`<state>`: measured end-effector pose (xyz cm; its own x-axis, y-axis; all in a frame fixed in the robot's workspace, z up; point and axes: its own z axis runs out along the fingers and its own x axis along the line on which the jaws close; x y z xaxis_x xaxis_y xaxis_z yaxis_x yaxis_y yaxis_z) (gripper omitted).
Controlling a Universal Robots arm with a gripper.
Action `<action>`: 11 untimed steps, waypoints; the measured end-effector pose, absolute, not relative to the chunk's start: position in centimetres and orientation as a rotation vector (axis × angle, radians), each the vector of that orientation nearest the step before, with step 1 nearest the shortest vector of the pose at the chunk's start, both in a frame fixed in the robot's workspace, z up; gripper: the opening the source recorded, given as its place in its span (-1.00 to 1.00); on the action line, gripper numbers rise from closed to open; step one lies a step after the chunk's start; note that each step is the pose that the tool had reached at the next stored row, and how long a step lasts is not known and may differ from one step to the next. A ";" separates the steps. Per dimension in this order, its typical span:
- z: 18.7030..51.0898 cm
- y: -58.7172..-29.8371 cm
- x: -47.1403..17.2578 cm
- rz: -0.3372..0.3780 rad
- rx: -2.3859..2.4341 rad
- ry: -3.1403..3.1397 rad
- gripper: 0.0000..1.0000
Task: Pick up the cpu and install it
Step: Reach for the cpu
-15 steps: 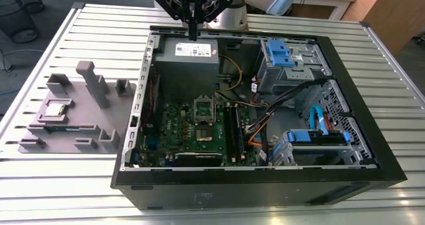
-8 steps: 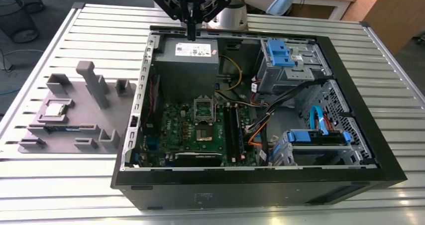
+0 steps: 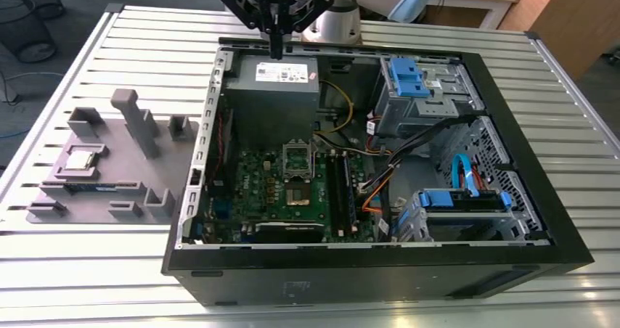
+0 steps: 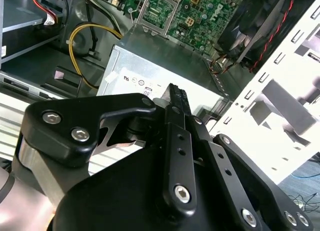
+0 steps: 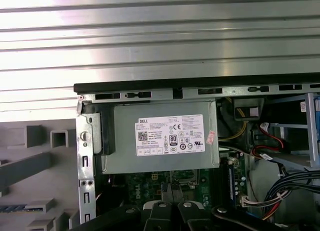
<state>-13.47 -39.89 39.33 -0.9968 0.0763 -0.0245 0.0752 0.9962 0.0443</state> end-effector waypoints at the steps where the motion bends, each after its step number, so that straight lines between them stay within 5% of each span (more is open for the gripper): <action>1: 39.3 -39.9 -13.5 0.068 0.118 3.113 -0.79; 11: 39.3 -39.9 -13.9 0.068 0.118 3.113 -0.79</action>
<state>-13.87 -39.89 39.33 -0.9968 0.0762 -0.0245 0.0751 0.9962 0.0443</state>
